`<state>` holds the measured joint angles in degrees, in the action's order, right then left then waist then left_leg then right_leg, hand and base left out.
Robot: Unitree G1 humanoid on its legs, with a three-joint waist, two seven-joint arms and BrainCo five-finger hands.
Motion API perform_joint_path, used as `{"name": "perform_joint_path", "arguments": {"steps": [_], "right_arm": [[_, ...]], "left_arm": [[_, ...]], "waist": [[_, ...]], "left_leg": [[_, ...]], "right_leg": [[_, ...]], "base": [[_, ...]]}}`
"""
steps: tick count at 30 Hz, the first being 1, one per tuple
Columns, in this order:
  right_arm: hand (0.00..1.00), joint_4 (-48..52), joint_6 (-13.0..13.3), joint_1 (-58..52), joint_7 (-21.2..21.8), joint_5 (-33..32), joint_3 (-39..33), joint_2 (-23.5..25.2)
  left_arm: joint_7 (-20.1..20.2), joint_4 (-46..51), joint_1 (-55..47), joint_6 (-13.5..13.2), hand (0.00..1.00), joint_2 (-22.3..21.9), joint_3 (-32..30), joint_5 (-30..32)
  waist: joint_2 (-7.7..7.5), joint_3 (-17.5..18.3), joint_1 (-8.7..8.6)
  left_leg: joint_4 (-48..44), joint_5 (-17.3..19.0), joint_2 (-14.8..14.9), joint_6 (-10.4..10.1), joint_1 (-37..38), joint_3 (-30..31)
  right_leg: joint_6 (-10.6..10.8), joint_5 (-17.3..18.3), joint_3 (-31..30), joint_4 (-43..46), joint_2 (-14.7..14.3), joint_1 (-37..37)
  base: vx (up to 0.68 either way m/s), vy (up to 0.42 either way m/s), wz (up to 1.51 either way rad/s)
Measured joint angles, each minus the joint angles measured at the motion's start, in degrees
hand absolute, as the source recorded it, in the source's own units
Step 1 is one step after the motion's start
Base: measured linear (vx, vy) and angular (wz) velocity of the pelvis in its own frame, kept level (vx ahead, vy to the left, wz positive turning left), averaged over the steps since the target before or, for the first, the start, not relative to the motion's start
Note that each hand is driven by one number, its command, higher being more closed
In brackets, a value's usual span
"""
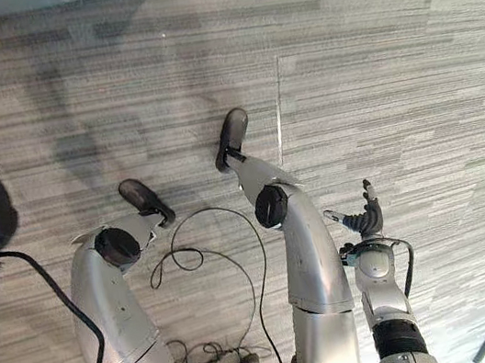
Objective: Pick up the laundry basket with both hands and put the clothes into the washing machine.
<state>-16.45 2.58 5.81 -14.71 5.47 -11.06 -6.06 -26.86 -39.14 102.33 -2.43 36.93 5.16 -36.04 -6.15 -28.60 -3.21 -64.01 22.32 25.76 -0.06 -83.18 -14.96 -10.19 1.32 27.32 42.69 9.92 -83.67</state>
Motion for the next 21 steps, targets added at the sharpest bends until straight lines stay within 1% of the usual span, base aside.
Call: {"name": "perform_joint_path", "arguments": {"steps": [1, 2, 3, 4, 5, 6, 7, 8, 9, 10, 11, 12, 13, 15, 16, 17, 18, 19, 20, 21], "right_arm": [[0.0, 1.79, 1.21, -1.18, 0.1, -0.65, 0.02, -0.13], [0.0, 3.75, 2.39, -2.73, 0.37, -0.8, 0.19, -0.17], [0.0, 5.99, 4.57, -4.31, 0.93, -1.01, 0.4, 0.22], [0.0, 6.82, 5.54, -4.86, 1.19, -1.13, 0.57, 0.47], [0.0, 8.02, 6.75, -5.7, 1.45, -1.69, 0.79, 1.14], [0.0, 8.74, 7.22, -6.25, 1.76, -2.5, 0.8, 1.45], [0.0, 9.78, 7.65, -7.47, 2.87, -3.87, 0.81, 1.73], [0.0, 11.12, 7.8, -9.01, 4.1, -5.7, 0.81, 2.01], [0.0, 11.51, 7.88, -10.18, 4.62, -6.18, 0.8, 2.09], [0.0, 13.41, 8.09, -12.85, 5.87, -7.91, 0.85, 2.17], [0.0, 13.61, 8.09, -13.91, 6.32, -8.34, 0.88, 2.17], [0.0, 13.96, 8.08, -15.86, 7.36, -9.45, 1.01, 2.12], [0.0, 14.05, 8.03, -16.74, 7.67, -10.0, 1.4, 1.96], [0.0, 14.56, 7.28, -19.32, 9.81, -10.63, 3.64, 0.87], [0.0, 14.59, 7.1, -19.84, 10.21, -10.63, 4.05, 0.83], [0.0, 14.52, 6.98, -20.55, 11.19, -10.67, 4.51, 0.83], [0.0, 14.68, 6.96, -20.83, 11.46, -10.63, 4.59, 0.64], [0.0, 14.7, 7.01, -20.91, 11.62, -10.59, 4.66, 0.38], [0.0, 15.21, 7.17, -21.05, 11.67, -10.52, 4.87, -0.29], [0.0, 15.74, 7.45, -21.19, 11.57, -10.5, 4.85, -0.93]], "left_arm": [[-1.68, 0.82, 0.83, 1.63, 0.0, 1.14, 1.61, 8.81], [-3.32, 1.02, 1.76, 2.66, 0.0, 2.81, 2.9, 16.82], [-4.05, 1.06, 3.68, 6.11, 0.0, 5.12, 4.86, 30.38], [-3.91, 1.04, 5.06, 7.79, 0.0, 6.08, 5.9, 36.49], [-2.88, 1.05, 7.29, 9.82, 0.0, 7.23, 7.3, 44.82], [-2.13, 1.04, 8.0, 10.39, 0.0, 7.52, 7.75, 47.39], [-0.53, 0.63, 8.37, 10.77, 0.0, 7.98, 7.87, 50.77], [1.94, -0.34, 8.34, 11.18, 0.0, 8.84, 7.84, 52.72], [2.94, -1.01, 8.35, 11.32, 0.0, 9.36, 7.83, 53.14], [5.43, -2.8, 7.99, 11.94, 0.0, 10.96, 7.71, 54.04], [6.21, -3.77, 7.61, 12.17, 0.0, 11.6, 7.7, 54.36], [7.83, -4.82, 6.51, 12.55, 0.0, 12.84, 7.59, 54.14], [8.11, -5.1, 5.81, 12.59, 0.0, 13.42, 7.48, 52.85], [7.85, -6.41, 3.46, 12.61, 0.0, 14.06, 3.08, 45.78], [7.76, -6.46, 3.14, 12.65, 0.0, 14.17, 2.57, 43.44], [7.64, -6.39, 3.03, 12.63, 0.0, 14.23, 2.39, 38.99], [6.71, -5.59, 2.95, 12.59, 0.0, 14.26, 2.32, 36.06], [6.15, -4.86, 2.79, 12.57, 0.0, 14.26, 2.32, 35.53], [4.34, -2.73, 2.04, 12.26, 0.0, 14.26, 2.63, 36.98], [3.54, -1.5, 1.83, 11.92, 0.0, 14.26, 3.54, 39.18]], "waist": [[0.0, 0.0, 0.36], [0.0, 0.0, 0.78], [-0.01, 0.0, 1.01], [-0.01, 0.0, 0.97], [-0.01, 0.01, 0.99], [0.0, 0.0, 0.95], [0.11, 0.06, 0.89], [0.11, 0.06, 0.83], [0.12, 0.06, 0.76], [0.12, 0.06, 0.52], [0.12, 0.06, 0.3], [0.12, 0.06, 0.05], [0.12, 0.06, -0.05], [0.12, 0.06, -0.77], [0.12, 0.07, -0.88], [0.12, 0.07, -0.9], [0.12, 0.07, -0.91], [0.12, 0.07, -0.97], [0.12, 0.07, -1.11], [0.12, 0.07, -1.12]], "left_leg": [[0.43, -0.2, 0.03, -0.07, -0.08, 0.03], [0.74, -0.31, 0.17, -0.2, -0.15, 0.06], [1.47, -0.72, 0.22, -0.28, -0.4, 0.13], [1.9, -0.97, 0.22, -0.3, -0.62, 0.2], [2.53, -1.32, 0.25, -0.38, -1.05, 0.49], [2.81, -1.44, 0.2, -0.35, -1.08, 0.44], [3.27, -1.58, 0.21, -0.23, -1.07, 0.37], [3.78, -1.71, 0.25, -0.2, -0.97, 0.42], [4.15, -1.88, 0.24, -0.13, -0.96, 0.28], [5.0, -2.22, 0.27, 0.0, -0.95, 0.21], [5.39, -2.37, 0.27, 0.1, -0.85, 0.1], [5.82, -2.46, 0.28, 0.08, -0.68, 0.06], [5.93, -2.47, 0.36, 0.08, -0.63, 0.11], [6.23, -2.47, 0.42, 0.08, -0.23, 0.14], [6.29, -2.47, 0.42, 0.08, -0.16, 0.14], [6.46, -2.47, 0.43, 0.08, -0.07, 0.15], [6.68, -2.47, 0.47, 0.08, 0.02, 0.15], [6.73, -2.47, 0.51, 0.08, 0.06, 0.15], [6.9, -2.47, 0.49, 0.08, 0.29, 0.15], [6.99, -2.47, 0.48, 0.08, 0.61, 0.15]], "right_leg": [[-0.11, -0.17, 0.14, -0.74, -0.25, 0.01], [-0.19, -0.42, 0.19, -1.43, -0.64, 0.03], [-0.15, -1.03, 0.52, -2.79, -1.11, 0.16], [-0.04, -1.42, 0.72, -3.55, -1.36, 0.26], [-0.1, -2.26, 1.12, -5.14, -1.96, 0.58], [-0.05, -2.56, 1.21, -5.66, -2.06, 0.68], [0.17, -3.1, 1.37, -6.85, -2.42, 1.13], [0.28, -3.85, 1.44, -8.31, -3.02, 1.62], [0.37, -4.27, 1.51, -9.13, -3.21, 1.81], [0.62, -5.25, 1.77, -11.29, -3.87, 2.37], [0.62, -5.63, 1.84, -12.09, -4.05, 2.66], [0.72, -6.14, 2.05, -13.25, -4.43, 3.2], [0.74, -6.36, 2.11, -13.81, -4.71, 3.48], [0.98, -6.72, 2.26, -14.89, -5.06, 4.23], [1.0, -6.75, 2.26, -15.06, -5.12, 4.35], [0.98, -6.93, 2.31, -15.48, -5.25, 4.58], [0.92, -7.32, 2.38, -16.19, -5.52, 4.9], [0.91, -7.42, 2.41, -16.44, -5.62, 5.03], [0.97, -7.5, 2.44, -16.72, -5.68, 5.3], [0.96, -7.51, 2.45, -16.74, -5.69, 5.58]], "base": [[-0.05, -0.017, 0.0], [-0.04, -0.026, -0.09], [-0.03, -0.027, -0.1], [-0.02, -0.026, -0.14], [-0.01, -0.016, -0.1], [0.0, -0.017, -0.12], [0.0, -0.012, -0.14], [0.01, -0.01, -0.15], [0.02, -0.006, -0.19], [0.02, -0.003, -0.11], [0.03, -0.008, -0.12], [0.02, -0.01, -0.07], [0.02, -0.018, -0.1], [0.02, -0.022, -0.07], [0.01, -0.026, -0.04], [0.01, -0.028, -0.05], [0.01, -0.029, -0.06], [0.01, -0.03, -0.05], [0.01, -0.042, -0.01], [0.01, -0.045, 0.01]]}}
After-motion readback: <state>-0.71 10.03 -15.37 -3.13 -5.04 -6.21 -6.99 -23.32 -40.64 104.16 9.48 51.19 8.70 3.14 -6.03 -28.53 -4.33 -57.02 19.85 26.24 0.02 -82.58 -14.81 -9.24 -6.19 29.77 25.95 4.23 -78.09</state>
